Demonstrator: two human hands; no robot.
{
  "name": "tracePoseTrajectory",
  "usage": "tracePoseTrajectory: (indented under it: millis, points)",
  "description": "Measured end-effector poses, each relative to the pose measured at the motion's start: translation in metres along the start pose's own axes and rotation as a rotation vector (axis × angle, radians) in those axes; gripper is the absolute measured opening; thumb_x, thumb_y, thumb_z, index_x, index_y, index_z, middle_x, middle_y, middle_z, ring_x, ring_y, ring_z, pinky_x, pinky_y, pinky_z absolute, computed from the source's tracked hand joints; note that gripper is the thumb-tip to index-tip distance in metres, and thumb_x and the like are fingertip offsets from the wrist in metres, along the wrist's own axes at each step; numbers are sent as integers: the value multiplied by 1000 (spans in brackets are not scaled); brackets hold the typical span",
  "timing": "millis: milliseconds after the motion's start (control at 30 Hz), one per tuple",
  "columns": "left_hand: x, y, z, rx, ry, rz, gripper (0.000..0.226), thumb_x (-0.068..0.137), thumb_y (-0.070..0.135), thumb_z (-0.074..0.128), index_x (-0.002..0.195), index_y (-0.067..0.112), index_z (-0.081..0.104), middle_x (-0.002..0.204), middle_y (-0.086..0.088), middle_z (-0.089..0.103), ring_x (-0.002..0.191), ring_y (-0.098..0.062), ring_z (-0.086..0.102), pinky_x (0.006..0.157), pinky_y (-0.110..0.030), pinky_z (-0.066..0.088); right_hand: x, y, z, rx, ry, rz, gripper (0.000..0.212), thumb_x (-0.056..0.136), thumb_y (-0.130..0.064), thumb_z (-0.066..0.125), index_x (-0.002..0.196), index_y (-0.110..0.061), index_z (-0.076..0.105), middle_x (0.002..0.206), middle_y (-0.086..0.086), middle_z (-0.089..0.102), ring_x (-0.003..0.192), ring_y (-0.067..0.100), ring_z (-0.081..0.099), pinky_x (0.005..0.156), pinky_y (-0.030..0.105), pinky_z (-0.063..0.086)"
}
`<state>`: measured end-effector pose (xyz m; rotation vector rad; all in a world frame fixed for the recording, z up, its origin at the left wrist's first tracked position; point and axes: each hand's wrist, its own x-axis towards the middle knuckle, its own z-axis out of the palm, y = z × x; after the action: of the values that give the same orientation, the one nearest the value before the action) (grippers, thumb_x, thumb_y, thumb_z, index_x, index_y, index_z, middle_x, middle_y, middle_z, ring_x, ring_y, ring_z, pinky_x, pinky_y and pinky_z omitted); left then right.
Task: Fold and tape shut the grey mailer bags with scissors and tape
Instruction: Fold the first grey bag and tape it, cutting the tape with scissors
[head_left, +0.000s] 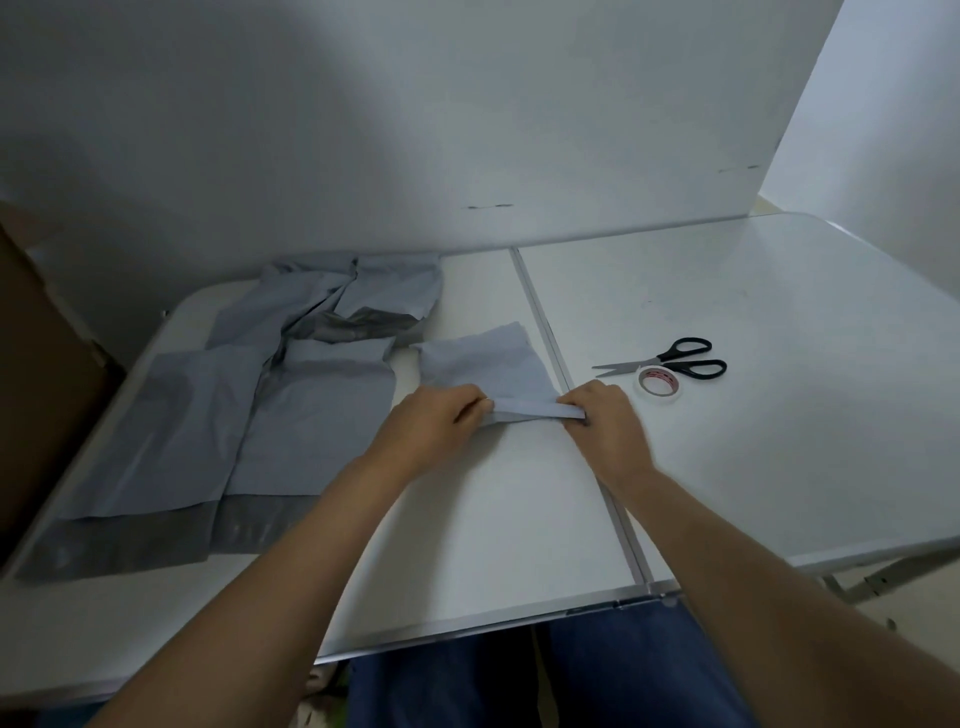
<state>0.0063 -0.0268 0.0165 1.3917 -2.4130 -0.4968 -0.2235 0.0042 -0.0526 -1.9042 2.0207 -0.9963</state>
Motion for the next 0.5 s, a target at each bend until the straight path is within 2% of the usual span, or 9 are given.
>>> tracePoseTrajectory:
  millis: [33, 100, 167, 267, 333, 500]
  points:
    - [-2, -4, -1, -52, -14, 2, 23, 92, 49, 54, 97, 29, 65, 89, 13, 67, 82, -11, 61, 70, -31, 48, 1, 1, -1, -1, -2, -3, 16, 83, -3, 62, 92, -12, 72, 86, 3, 60, 88, 24, 53, 71, 26, 34]
    - [-10, -12, -2, -65, -85, 28, 41, 82, 61, 62, 115, 38, 60, 107, 21, 65, 95, -2, 59, 81, -25, 48, -1, 1, -2, 1, -7, -19, 20, 81, 0, 61, 95, -12, 70, 91, 1, 61, 91, 20, 50, 71, 24, 33]
    - [-18, -23, 2, 7, -107, 42, 46, 84, 54, 64, 126, 40, 53, 115, 18, 64, 100, -6, 60, 84, -26, 48, -3, 0, -3, -1, -5, -39, 25, 78, 4, 59, 95, -12, 68, 92, -2, 61, 91, 18, 49, 70, 24, 33]
    - [-22, -35, 8, 31, 29, 19, 32, 91, 22, 60, 120, 35, 63, 104, 9, 71, 91, -16, 65, 74, -29, 49, -4, -1, -2, -37, -2, -72, 22, 79, 3, 59, 93, -13, 65, 93, -3, 61, 91, 19, 50, 68, 29, 40]
    - [-22, -34, 8, 46, 85, -23, 28, 93, 20, 57, 116, 34, 67, 96, 7, 72, 85, -16, 66, 69, -29, 48, -3, -1, -2, -82, -6, -104, 18, 81, -1, 61, 93, -13, 65, 95, -3, 61, 91, 18, 50, 68, 30, 42]
    - [-9, -28, 2, 87, 164, -43, 31, 94, 18, 56, 117, 37, 67, 94, 4, 72, 83, -19, 65, 64, -25, 41, 1, -4, -4, -137, 14, -79, 10, 87, -7, 59, 93, -11, 65, 92, 0, 61, 93, 22, 52, 64, 33, 42]
